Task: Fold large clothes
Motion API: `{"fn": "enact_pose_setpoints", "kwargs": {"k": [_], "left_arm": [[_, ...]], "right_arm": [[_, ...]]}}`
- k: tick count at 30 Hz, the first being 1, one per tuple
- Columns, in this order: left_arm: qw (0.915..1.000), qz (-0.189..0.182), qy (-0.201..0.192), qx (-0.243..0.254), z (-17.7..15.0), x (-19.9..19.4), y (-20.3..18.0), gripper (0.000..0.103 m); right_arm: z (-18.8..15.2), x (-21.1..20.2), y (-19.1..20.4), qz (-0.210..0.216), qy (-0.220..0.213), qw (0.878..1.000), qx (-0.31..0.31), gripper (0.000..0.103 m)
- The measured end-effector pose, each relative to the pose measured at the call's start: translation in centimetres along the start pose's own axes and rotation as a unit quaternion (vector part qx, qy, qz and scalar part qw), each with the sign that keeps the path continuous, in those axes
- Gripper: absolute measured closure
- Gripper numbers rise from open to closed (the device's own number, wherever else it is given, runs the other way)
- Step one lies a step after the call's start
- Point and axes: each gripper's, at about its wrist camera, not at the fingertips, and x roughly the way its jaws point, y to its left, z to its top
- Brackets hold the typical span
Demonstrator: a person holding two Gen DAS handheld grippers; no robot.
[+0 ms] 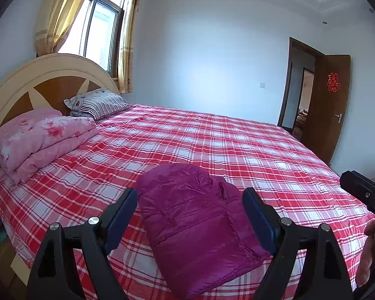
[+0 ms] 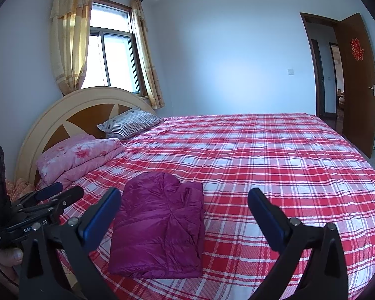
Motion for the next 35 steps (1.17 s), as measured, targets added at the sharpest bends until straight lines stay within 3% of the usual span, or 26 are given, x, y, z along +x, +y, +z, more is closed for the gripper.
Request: {"fn": "enact_pose_setpoints", "kwargs": {"k": [9,11,26,35], "left_arm": [[0.9997,0.024,-0.004,0.009,-0.01,-0.15,-0.50,0.016],[0.9996,0.025,-0.006,0.015,0.03,-0.29,-0.67,0.006],[0.9985,0.052,-0.009,0.011,0.03,0.08,-0.40,0.003],[0.9988,0.046,-0.012,0.013,-0.39,0.32,-0.37,0.003]], "right_arm": [[-0.09,-0.29,-0.21,-0.002,-0.002,1.000,0.002,0.000],[-0.04,-0.43,-0.35,-0.002,-0.004,1.000,0.005,0.000],[-0.16,-0.57,-0.08,0.004,-0.006,1.000,0.003,0.000],[-0.60,0.01,-0.08,0.003,0.007,1.000,0.002,0.000]]}}
